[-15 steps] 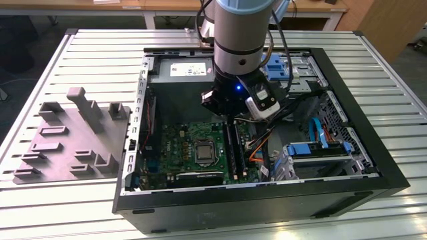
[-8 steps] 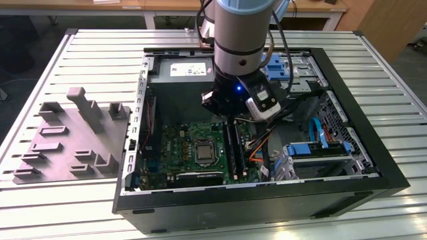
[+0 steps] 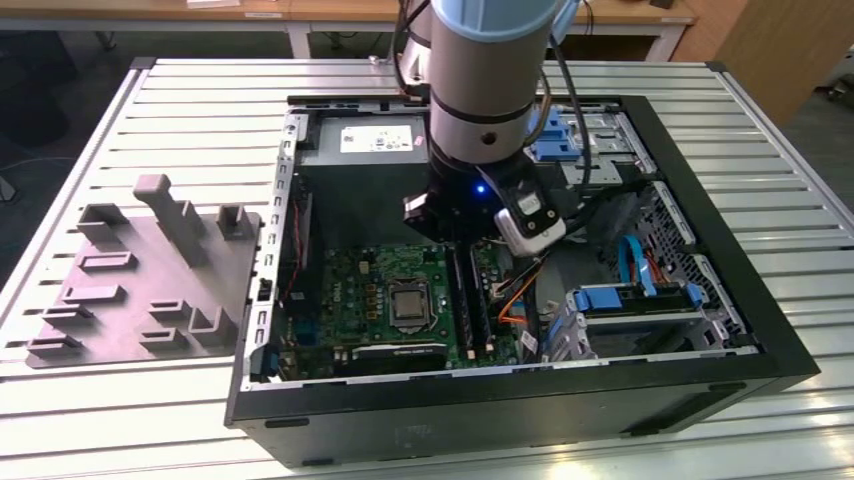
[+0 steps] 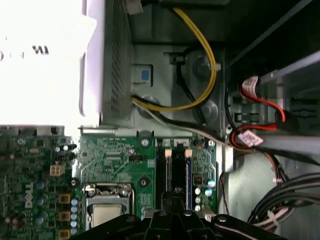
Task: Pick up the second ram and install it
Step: 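Press down the second ram until it locks into place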
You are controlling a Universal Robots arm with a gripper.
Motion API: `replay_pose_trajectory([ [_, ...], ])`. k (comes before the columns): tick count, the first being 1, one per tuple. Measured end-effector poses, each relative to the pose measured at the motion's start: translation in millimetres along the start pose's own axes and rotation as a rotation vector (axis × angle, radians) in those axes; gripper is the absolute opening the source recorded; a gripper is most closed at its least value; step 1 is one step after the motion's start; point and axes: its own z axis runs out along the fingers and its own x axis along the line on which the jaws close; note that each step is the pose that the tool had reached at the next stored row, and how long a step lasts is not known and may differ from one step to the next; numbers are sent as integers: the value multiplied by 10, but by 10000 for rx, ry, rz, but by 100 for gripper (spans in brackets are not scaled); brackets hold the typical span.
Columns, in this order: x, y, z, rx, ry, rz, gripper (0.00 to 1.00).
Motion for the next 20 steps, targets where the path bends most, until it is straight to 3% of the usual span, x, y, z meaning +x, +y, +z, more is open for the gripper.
replay_pose_trajectory([
  [9, -2, -224, -13, 1, 0, 0, 10],
  [17, -4, -367, -20, 2, 1, 0, 10],
  [18, -4, -432, -21, 0, 1, 2, 10],
  [20, -4, -467, -21, 1, 2, 5, 10],
])
